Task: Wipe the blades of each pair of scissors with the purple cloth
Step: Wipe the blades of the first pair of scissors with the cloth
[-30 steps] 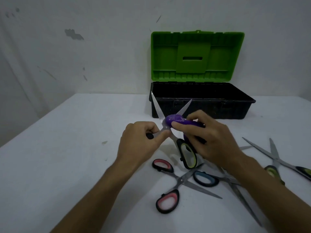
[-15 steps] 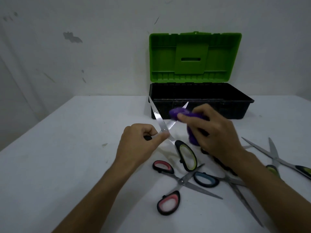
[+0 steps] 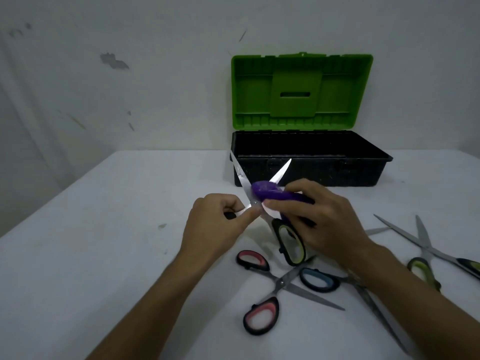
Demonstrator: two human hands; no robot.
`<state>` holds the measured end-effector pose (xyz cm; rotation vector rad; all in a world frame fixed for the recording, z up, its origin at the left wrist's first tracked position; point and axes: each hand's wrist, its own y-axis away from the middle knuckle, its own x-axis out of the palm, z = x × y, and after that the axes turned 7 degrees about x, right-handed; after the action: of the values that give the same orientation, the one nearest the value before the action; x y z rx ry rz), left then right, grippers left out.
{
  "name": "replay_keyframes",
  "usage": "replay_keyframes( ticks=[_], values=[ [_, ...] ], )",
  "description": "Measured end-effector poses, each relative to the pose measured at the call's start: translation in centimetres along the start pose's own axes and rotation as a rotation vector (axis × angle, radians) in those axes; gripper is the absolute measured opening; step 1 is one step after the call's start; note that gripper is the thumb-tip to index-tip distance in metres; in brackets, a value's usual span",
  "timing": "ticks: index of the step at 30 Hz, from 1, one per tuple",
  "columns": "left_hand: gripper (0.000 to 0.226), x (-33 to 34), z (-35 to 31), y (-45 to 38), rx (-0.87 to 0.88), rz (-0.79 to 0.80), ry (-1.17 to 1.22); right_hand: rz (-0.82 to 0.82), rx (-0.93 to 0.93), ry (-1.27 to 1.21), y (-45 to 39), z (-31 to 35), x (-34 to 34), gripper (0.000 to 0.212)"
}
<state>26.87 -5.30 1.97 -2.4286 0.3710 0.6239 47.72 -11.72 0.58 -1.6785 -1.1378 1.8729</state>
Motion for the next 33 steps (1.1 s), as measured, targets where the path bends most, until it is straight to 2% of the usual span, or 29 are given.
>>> replay_keyframes(
  ticks=[3, 5, 10, 13, 16, 19, 23, 27, 33],
  values=[
    [0.043, 0.0, -0.3, 0.1, 0.011, -0.008, 0.035, -0.102, 0.221, -0.017, -0.2, -1.2, -0.8, 0.040],
    [0.043, 0.1, -0.8, 0.2, -0.010, 0.008, 0.082, -0.173, 0.297, -0.017, -0.3, -1.6, -1.5, 0.037],
    [0.035, -0.1, -1.3, 0.0, -0.268, 0.094, 0.586, -0.220, 0.195, -0.053, 0.1, 0.4, -1.4, 0.031],
    [0.031, -0.1, -1.4, -0.2, -0.344, 0.085, 0.719, -0.179, 0.126, -0.112, -0.4, 1.9, -0.8, 0.032],
    [0.025, -0.2, -1.4, -0.1, -0.366, 0.084, 0.696, -0.166, 0.118, -0.118, -0.5, 2.0, -0.5, 0.034],
    [0.033, -0.1, -1.2, 0.0, -0.371, 0.069, 0.666, -0.189, 0.196, -0.126, -0.3, 1.3, -0.8, 0.034],
    [0.017, -0.1, -1.2, -0.1, -0.378, 0.062, 0.643, -0.198, 0.239, -0.119, 0.0, 0.8, -1.1, 0.035],
    [0.024, 0.0, -1.3, 0.0, -0.309, 0.087, 0.568, -0.195, 0.230, -0.125, -0.2, 0.8, -1.0, 0.035],
    [0.013, 0.1, -1.7, 0.5, -0.243, 0.230, 0.543, -0.178, 0.223, -0.130, -0.1, 0.6, -1.1, 0.036]
  ],
)
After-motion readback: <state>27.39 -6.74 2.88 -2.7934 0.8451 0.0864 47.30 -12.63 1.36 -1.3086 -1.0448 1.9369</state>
